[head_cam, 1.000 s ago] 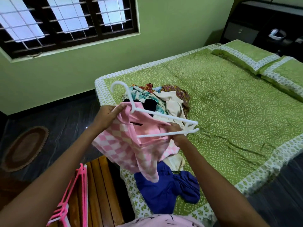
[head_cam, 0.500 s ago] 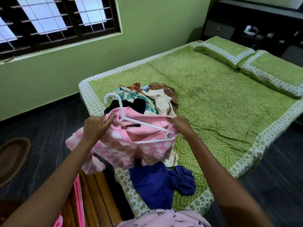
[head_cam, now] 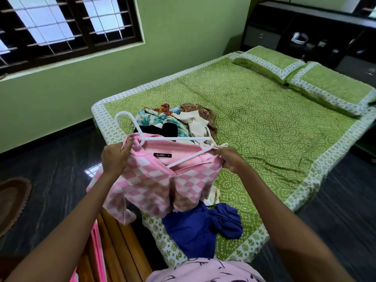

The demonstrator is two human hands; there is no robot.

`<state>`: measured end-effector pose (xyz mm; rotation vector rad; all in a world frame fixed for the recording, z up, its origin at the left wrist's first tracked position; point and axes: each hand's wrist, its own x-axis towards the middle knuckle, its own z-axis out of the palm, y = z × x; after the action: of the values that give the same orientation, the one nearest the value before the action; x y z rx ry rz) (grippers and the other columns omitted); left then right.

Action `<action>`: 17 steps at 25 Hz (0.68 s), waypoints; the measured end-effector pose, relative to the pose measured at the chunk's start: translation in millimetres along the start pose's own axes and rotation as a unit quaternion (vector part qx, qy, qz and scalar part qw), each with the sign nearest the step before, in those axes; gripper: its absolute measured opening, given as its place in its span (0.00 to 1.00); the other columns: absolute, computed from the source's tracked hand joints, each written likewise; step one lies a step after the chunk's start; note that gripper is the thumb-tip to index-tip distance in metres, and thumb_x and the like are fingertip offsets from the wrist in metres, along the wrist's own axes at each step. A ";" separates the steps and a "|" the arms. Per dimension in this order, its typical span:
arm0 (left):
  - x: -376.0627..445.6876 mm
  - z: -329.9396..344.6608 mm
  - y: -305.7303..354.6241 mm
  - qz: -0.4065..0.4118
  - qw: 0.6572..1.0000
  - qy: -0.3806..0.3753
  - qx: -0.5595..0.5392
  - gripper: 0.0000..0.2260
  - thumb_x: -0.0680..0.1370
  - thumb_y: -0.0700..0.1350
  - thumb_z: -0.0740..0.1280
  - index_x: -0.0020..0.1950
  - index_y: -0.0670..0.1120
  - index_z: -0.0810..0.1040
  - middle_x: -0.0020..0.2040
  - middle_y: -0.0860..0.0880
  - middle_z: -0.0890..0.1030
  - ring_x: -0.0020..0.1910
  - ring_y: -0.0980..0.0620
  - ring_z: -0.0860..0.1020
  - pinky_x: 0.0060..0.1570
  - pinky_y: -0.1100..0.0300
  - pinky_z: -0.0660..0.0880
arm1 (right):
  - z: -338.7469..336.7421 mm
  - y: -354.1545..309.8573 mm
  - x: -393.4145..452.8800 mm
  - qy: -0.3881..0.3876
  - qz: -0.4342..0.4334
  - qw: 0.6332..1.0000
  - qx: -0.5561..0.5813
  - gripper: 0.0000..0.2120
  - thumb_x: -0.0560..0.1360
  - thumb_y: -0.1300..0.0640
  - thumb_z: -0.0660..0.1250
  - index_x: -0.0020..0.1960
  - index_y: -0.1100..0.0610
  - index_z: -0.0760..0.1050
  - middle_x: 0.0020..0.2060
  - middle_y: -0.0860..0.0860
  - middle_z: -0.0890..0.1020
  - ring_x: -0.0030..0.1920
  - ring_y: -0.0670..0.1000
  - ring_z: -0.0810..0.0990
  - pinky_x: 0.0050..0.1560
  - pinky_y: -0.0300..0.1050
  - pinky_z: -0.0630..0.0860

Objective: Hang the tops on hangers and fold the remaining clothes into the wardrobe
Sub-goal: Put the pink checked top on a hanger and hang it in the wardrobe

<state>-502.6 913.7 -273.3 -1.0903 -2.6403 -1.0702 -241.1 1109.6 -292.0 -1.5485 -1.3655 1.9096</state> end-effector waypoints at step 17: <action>-7.5 15.3 57.0 0.062 0.993 -0.029 0.095 0.26 0.73 0.60 0.55 0.27 0.39 0.69 0.26 0.39 0.70 0.29 0.40 0.74 0.31 0.57 0.61 | 69.0 -18.0 -68.1 0.140 -0.374 0.876 -0.270 0.05 0.73 0.61 0.68 0.45 0.62 0.75 0.33 0.54 0.77 0.31 0.49 0.71 0.29 0.36 0.65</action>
<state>-457.5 947.5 -254.5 -1.2408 -2.6132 -0.7584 -283.3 1036.0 -241.7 -1.1466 -2.0561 0.8440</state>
